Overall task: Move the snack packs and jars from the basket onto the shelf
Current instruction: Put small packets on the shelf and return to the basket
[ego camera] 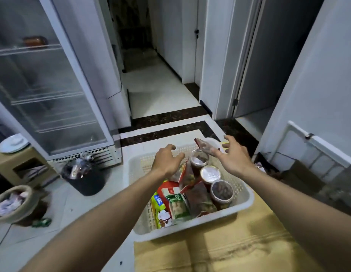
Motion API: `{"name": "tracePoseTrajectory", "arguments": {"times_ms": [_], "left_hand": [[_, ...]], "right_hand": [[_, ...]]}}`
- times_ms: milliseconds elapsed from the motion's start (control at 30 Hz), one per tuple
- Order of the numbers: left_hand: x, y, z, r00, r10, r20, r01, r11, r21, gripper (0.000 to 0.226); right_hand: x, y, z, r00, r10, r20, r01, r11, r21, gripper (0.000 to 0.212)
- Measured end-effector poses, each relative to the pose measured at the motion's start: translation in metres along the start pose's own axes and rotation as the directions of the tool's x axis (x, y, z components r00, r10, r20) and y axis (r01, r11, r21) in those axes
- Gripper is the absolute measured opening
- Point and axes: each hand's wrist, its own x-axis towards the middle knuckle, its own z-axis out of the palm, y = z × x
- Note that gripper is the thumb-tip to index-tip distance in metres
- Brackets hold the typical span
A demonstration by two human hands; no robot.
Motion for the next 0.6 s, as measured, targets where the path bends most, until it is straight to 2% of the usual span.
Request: {"name": "tracePoseTrajectory", "arguments": {"times_ms": [67, 167, 367, 467, 533, 600], "left_hand": [[0.020, -0.021, 0.015, 0.990, -0.128, 0.055, 0.132, 0.989, -0.074, 0.049], [0.050, -0.051, 0.035, 0.965, -0.237, 0.112, 0.246, 0.966, -0.077, 0.050], [0.102, -0.096, 0.062, 0.932, -0.328, 0.153, 0.331, 0.944, 0.007, 0.046], [0.120, -0.116, 0.071, 0.902, -0.377, 0.210, 0.377, 0.925, 0.042, 0.058], [0.129, -0.125, 0.078, 0.869, -0.409, 0.277, 0.415, 0.909, 0.041, 0.072], [0.137, -0.132, 0.087, 0.843, -0.427, 0.327, 0.441, 0.897, 0.034, 0.073]], "right_hand": [[0.020, 0.001, 0.015, 1.000, 0.022, 0.006, -0.022, 1.000, 0.003, 0.070], [0.051, 0.007, 0.036, 0.999, 0.033, 0.003, -0.033, 0.998, -0.057, 0.063], [0.102, 0.025, 0.075, 0.996, 0.080, -0.040, -0.086, 0.977, -0.195, 0.055], [0.118, 0.035, 0.093, 0.994, 0.111, -0.008, -0.110, 0.965, -0.238, 0.054], [0.125, 0.040, 0.103, 0.989, 0.144, 0.027, -0.134, 0.961, -0.242, 0.046], [0.129, 0.047, 0.111, 0.988, 0.148, 0.042, -0.132, 0.957, -0.258, 0.035]]}}
